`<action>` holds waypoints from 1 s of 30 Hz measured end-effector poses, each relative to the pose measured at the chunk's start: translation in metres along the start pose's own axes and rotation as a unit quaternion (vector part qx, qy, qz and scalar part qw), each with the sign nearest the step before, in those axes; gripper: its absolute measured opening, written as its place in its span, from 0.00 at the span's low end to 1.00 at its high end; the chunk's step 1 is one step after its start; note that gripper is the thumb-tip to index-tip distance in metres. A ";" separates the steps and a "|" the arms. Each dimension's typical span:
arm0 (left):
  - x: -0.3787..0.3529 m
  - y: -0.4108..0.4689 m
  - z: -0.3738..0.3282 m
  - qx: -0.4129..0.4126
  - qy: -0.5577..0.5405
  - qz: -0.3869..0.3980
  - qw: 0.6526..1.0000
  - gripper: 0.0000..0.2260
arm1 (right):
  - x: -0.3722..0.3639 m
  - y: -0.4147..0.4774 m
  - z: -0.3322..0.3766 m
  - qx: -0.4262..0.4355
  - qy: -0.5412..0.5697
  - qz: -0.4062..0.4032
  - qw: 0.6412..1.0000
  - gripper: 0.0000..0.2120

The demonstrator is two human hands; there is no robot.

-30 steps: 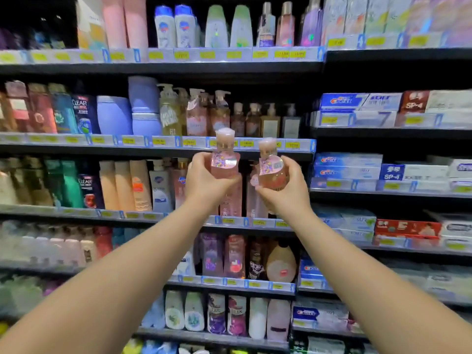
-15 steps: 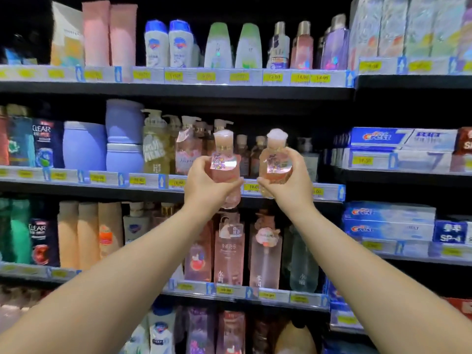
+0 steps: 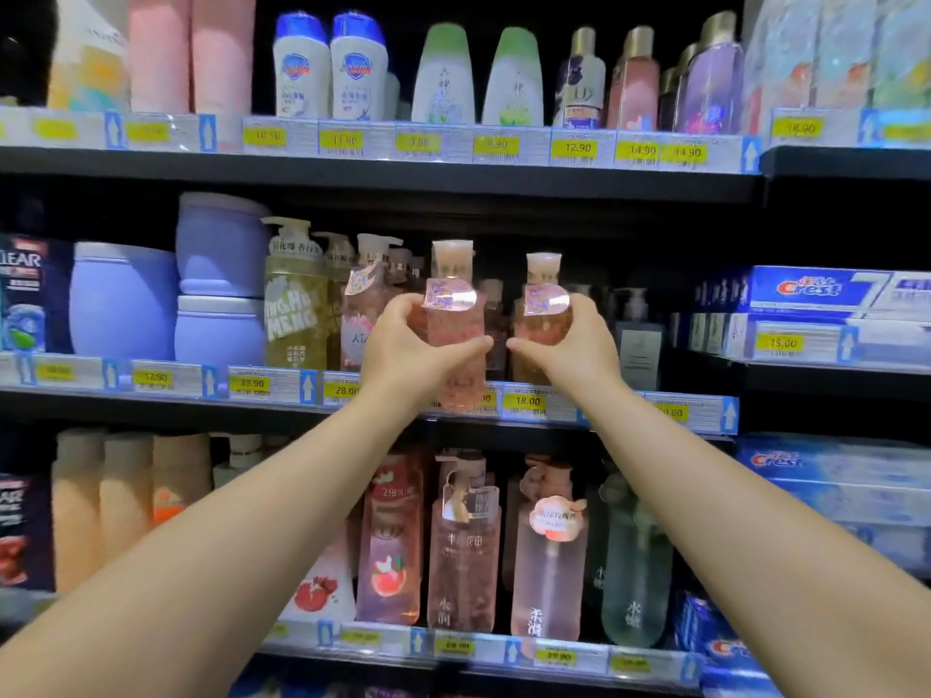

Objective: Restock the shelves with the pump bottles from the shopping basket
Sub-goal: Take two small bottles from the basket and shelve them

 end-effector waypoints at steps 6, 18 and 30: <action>0.000 0.009 0.007 0.007 -0.026 0.019 0.999 0.26 | -0.008 0.001 -0.018 -0.066 -0.122 0.011 0.990 0.32; -0.013 0.003 0.012 0.004 -0.017 0.060 0.998 0.26 | 0.031 -0.036 0.035 0.044 -0.093 -0.114 0.988 0.20; -0.008 -0.013 -0.011 -0.064 0.085 0.021 0.994 0.29 | -0.009 -0.050 0.094 0.046 -0.114 0.020 0.992 0.28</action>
Point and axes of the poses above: each hand's wrist, its own y-axis towards the middle knuckle, its own x-axis out of the back of the hand, z = x × y, the point moved 10 cm from there along y, towards the middle knuckle, and after that the axes turned 6 degrees about z, right-handed, at the moved point
